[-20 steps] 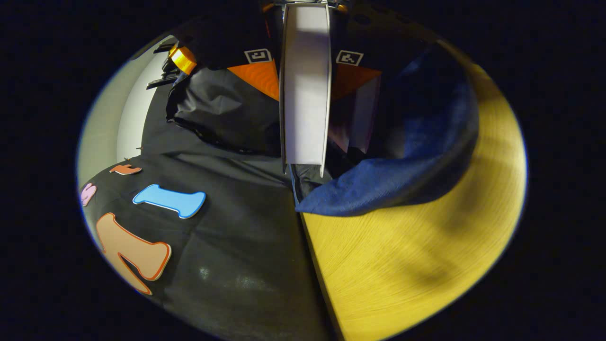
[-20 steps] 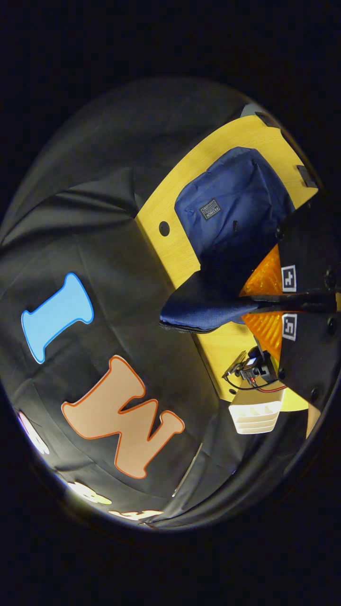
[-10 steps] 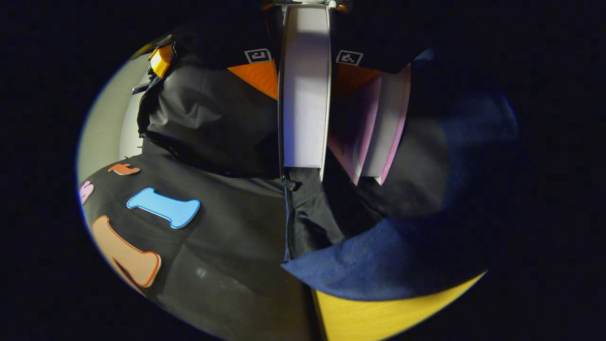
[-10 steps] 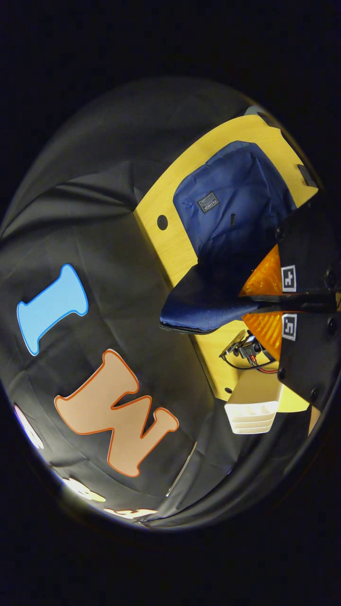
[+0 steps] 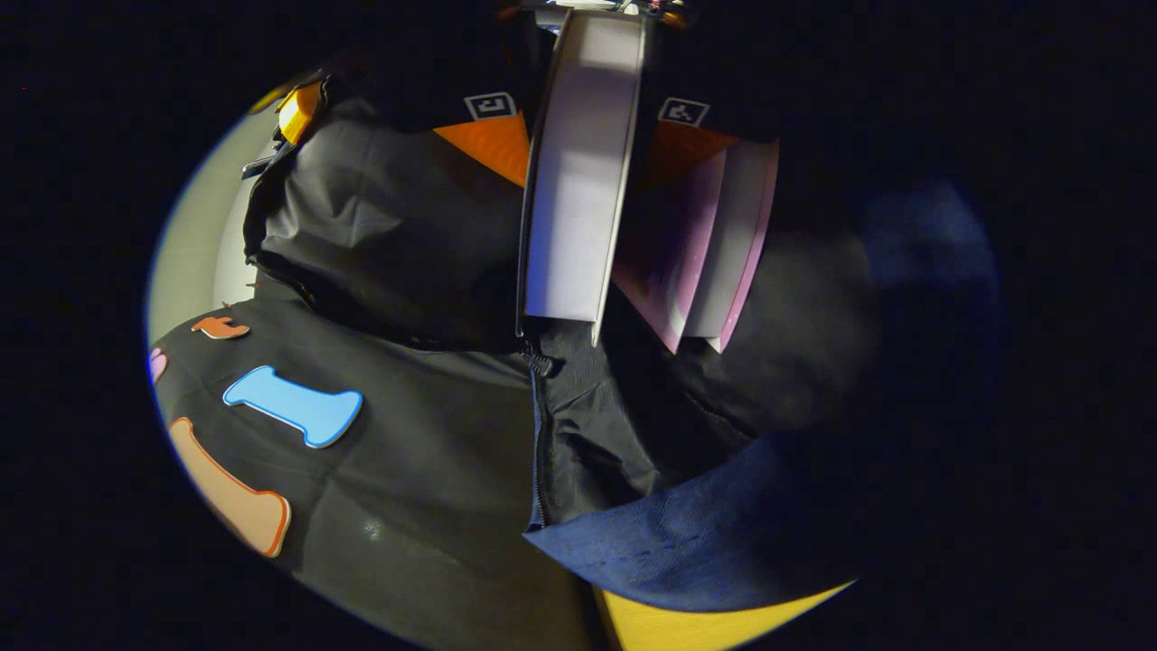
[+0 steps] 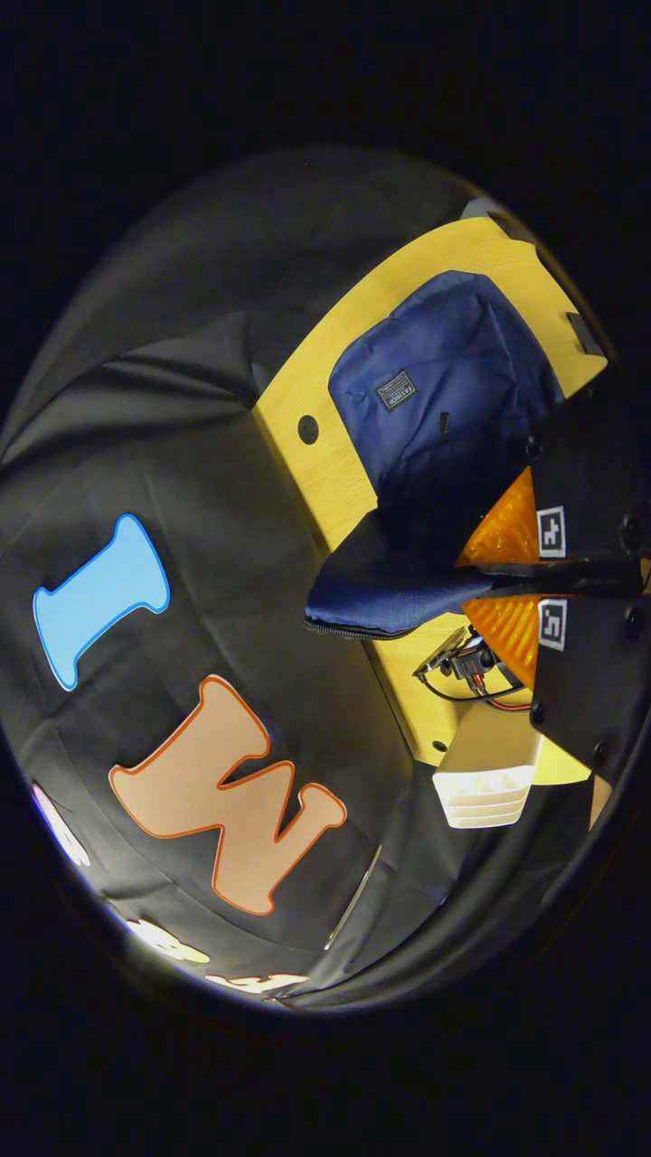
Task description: Open the schoolbag, grab two books from the bookshelf and put them into the schoolbag.
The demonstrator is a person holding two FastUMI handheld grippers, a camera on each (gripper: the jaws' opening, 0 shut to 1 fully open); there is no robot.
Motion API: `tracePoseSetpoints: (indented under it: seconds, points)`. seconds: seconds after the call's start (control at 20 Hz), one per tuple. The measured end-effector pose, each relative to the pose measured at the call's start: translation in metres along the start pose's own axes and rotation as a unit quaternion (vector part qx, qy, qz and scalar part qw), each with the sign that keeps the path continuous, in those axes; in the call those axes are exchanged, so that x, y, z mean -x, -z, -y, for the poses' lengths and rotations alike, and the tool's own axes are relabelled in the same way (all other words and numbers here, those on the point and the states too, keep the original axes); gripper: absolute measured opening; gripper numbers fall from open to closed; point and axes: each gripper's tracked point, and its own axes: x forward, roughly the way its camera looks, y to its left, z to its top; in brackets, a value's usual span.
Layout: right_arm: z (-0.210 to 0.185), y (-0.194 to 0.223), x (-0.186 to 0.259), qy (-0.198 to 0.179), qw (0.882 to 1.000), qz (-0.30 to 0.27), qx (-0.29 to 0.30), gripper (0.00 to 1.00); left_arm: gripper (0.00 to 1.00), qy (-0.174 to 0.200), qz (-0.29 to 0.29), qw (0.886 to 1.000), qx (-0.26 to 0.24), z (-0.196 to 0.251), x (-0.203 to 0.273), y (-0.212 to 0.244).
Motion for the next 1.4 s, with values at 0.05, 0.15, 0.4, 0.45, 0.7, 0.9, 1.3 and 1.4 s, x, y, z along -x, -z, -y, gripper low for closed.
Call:
tracePoseSetpoints:
  seconds: [0.05, 0.15, 0.4, 0.45, 0.7, 0.9, 1.3, 1.4]
  points:
    - [0.0, 0.0, 0.0, 0.0, 1.0, 0.001, 0.0, 0.03, 0.44, -0.014, 0.004, 1.0, -0.014, -0.001, 0.001, -0.002]
    - [0.001, 0.0, 0.0, 0.001, 1.0, 0.001, 0.0, 0.03, 0.71, -0.046, 0.005, 0.997, -0.055, -0.003, 0.008, -0.003]
    - [0.0, 0.0, 0.0, 0.003, 1.0, 0.002, 0.001, 0.03, 0.76, -0.12, 0.009, 0.981, -0.15, -0.008, 0.033, -0.013]
    - [0.0, 0.001, 0.0, 0.003, 1.0, 0.002, 0.002, 0.03, 0.77, -0.13, 0.014, 0.977, -0.166, -0.008, 0.037, -0.016]
    - [0.0, 0.003, 0.0, 0.003, 1.0, 0.004, -0.002, 0.03, 0.79, -0.17, 0.053, 0.947, -0.269, 0.011, 0.071, -0.037]
    - [-0.001, 0.005, -0.001, 0.004, 1.0, 0.005, -0.003, 0.03, 0.79, -0.188, 0.073, 0.906, -0.371, 0.03, 0.098, -0.052]
    - [-0.005, 0.011, -0.002, 0.003, 1.0, 0.006, -0.002, 0.03, 0.9, -0.209, 0.153, 0.792, -0.553, 0.098, 0.166, -0.077]
    - [-0.007, 0.013, -0.002, 0.002, 1.0, 0.006, 0.002, 0.03, 0.94, -0.213, 0.191, 0.76, -0.584, 0.122, 0.19, -0.084]
